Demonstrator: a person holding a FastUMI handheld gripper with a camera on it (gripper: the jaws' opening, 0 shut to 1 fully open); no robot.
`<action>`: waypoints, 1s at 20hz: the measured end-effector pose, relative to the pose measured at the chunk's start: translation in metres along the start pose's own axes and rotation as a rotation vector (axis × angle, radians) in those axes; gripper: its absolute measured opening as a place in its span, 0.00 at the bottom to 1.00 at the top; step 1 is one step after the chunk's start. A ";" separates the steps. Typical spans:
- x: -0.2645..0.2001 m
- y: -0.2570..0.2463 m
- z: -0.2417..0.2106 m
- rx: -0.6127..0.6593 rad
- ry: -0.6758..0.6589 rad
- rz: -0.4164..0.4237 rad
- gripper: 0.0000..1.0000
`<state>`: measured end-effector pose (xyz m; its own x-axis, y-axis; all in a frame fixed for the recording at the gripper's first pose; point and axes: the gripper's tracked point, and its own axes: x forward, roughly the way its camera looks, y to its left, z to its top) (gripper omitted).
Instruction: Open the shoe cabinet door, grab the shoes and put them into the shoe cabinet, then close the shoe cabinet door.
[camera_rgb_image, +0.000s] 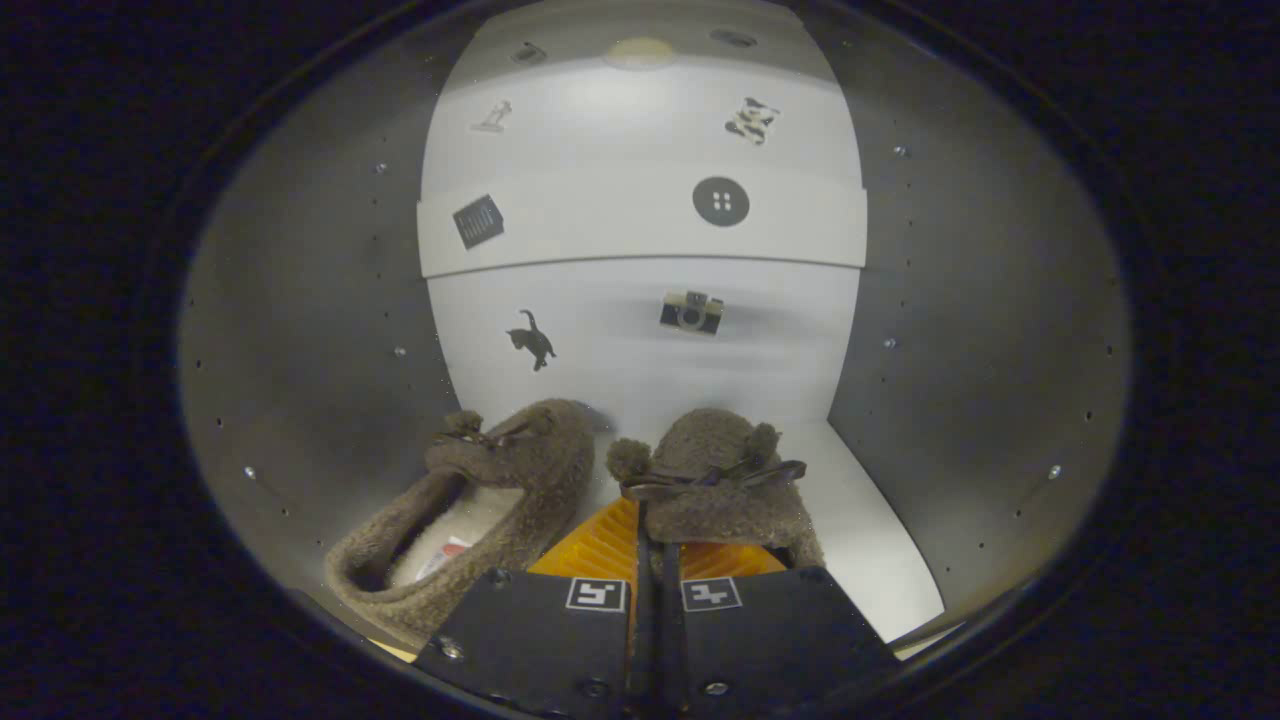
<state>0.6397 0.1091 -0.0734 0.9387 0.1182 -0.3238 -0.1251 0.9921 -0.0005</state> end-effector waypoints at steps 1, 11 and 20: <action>-0.001 0.001 0.000 0.013 0.013 -0.001 0.07; -0.026 0.007 0.002 0.003 0.038 -0.022 0.45; -0.110 0.009 -0.004 -0.027 -0.084 -0.056 0.81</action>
<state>0.5337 0.1044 -0.0416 0.9678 0.0670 -0.2425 -0.0795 0.9959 -0.0421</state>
